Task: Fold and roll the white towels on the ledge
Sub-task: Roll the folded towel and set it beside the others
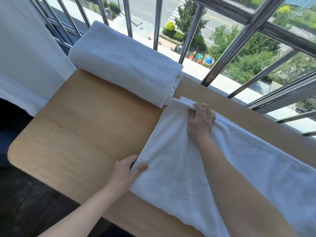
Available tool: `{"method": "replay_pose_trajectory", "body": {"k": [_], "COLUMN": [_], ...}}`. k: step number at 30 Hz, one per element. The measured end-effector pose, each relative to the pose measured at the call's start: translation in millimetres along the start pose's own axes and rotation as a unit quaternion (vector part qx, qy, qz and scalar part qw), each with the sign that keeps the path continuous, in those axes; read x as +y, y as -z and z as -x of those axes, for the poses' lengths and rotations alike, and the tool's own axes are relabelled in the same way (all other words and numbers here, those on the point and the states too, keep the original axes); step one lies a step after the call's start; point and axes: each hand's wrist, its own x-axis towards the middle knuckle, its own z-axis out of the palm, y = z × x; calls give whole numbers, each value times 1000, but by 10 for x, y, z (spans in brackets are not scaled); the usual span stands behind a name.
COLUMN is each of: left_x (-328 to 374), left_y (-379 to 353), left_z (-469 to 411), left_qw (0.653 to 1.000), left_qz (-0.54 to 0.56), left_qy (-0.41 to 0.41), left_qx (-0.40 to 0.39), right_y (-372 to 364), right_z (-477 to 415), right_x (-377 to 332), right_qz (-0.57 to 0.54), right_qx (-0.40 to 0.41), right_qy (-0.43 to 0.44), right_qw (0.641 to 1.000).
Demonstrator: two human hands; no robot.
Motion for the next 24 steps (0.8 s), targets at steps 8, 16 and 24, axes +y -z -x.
{"method": "replay_pose_trajectory", "body": {"k": [8,16,24], "left_x": [95,830,1010], "left_y": [215,-160,-343], "left_z": [-57,-992,-1394], "left_qw": [999,995,986], "left_qz": [-35,-52,-119], "left_qy": [34,-48,-94], "left_qx": [-13,65,69], "right_y": [154,461,550], "right_z": [376,1214,1395], "right_x": [-158,624,1072], "right_qz": [-68,119,170], "right_qx": [-43,-4,-37], "right_qy": [43,-174,-164], "right_qw": [996,977,971]}}
